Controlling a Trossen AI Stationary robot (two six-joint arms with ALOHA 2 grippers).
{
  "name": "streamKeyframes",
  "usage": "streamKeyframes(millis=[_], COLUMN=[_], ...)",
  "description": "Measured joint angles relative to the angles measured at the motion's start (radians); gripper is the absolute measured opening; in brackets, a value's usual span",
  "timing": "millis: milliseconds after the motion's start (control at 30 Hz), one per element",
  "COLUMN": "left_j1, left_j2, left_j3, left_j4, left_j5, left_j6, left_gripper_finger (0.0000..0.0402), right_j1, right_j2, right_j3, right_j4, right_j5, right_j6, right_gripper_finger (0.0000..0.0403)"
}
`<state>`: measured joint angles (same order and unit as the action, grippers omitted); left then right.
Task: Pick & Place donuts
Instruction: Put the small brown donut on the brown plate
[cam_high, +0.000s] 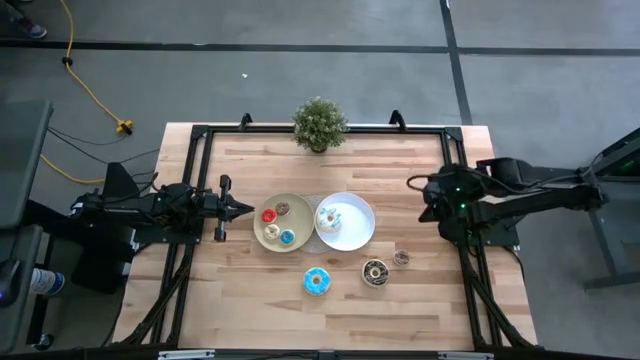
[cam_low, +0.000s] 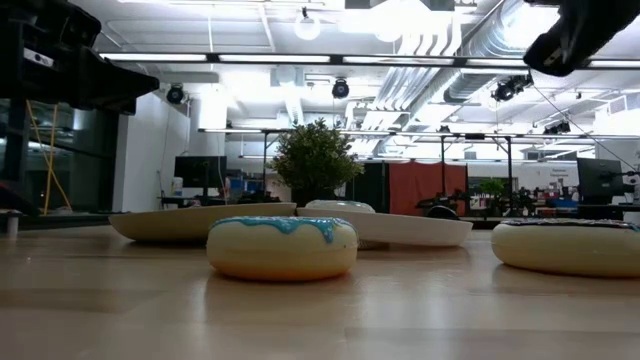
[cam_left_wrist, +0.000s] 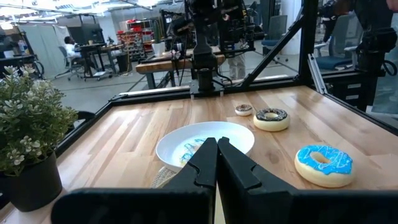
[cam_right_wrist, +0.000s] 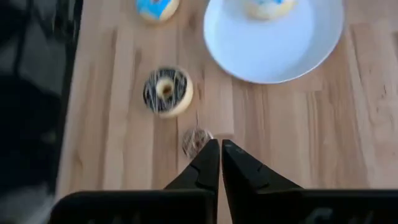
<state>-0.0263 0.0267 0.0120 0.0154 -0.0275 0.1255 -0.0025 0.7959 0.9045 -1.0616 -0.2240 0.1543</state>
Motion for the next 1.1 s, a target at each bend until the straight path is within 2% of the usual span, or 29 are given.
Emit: streamKeyframes(millis=[233, 667, 833, 1000, 1100], left_j1=[0.000, 0.000, 0.000, 0.000, 0.000], left_j2=[0.000, 0.000, 0.000, 0.000, 0.000], left_j3=[0.000, 0.000, 0.000, 0.000, 0.000], left_j4=[0.000, 0.000, 0.000, 0.000, 0.000], left_j5=[0.000, 0.001, 0.001, 0.001, 0.001], left_j6=[0.000, 0.000, 0.000, 0.000, 0.000], left_gripper_finger=[0.0000, 0.0000, 0.0000, 0.0000, 0.0000], right_j1=[0.084, 0.215, 0.243, 0.277, 0.286], right_j2=[0.085, 0.267, 0.344, 0.406, 0.440], right_j3=[0.013, -0.014, -0.024, -0.024, -0.024], right_j4=[-0.070, -0.080, -0.057, -0.038, -0.041], right_j5=[0.013, 0.015, 0.023, 0.136, 0.214], right_j6=[-0.254, -0.292, -0.192, -0.014, 0.149], right_gripper_finger=[0.0053, 0.0170, 0.0202, 0.0221, 0.0228])
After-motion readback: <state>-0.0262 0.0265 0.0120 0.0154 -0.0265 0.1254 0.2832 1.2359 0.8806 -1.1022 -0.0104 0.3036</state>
